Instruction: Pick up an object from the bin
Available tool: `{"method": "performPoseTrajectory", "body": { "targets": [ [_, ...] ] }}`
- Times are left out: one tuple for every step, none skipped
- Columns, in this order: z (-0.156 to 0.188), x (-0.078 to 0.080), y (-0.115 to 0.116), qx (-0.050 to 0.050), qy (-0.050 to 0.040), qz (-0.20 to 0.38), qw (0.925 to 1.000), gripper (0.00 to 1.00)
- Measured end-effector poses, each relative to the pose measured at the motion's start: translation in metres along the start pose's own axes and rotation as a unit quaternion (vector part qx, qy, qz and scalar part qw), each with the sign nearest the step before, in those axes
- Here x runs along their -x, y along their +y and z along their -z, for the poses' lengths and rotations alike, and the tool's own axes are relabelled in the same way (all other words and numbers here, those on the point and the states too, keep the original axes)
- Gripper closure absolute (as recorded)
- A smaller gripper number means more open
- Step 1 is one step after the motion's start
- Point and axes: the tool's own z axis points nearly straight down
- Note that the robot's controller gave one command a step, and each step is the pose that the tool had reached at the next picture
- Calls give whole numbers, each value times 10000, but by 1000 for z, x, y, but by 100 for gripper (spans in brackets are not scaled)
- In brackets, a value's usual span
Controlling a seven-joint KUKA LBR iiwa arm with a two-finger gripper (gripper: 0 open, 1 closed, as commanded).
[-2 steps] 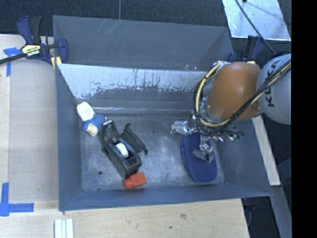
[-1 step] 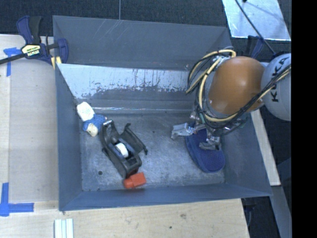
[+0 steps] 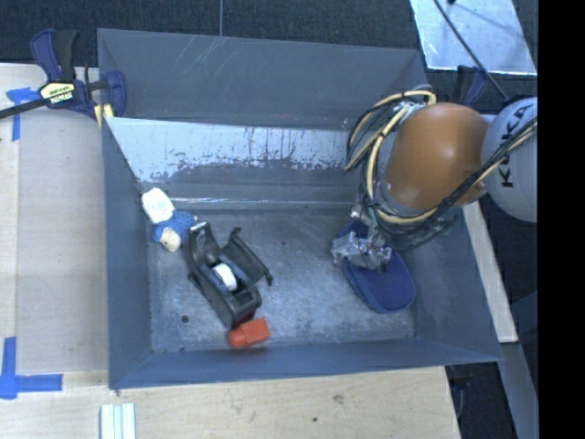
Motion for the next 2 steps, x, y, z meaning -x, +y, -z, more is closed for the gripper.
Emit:
{"method": "performPoseTrajectory", "body": {
  "targets": [
    [-1, 0, 1, 9, 4, -1, 10000, 0],
    [-1, -18, -19, 16, 1, 1843, 9829, 0]
  ]
}}
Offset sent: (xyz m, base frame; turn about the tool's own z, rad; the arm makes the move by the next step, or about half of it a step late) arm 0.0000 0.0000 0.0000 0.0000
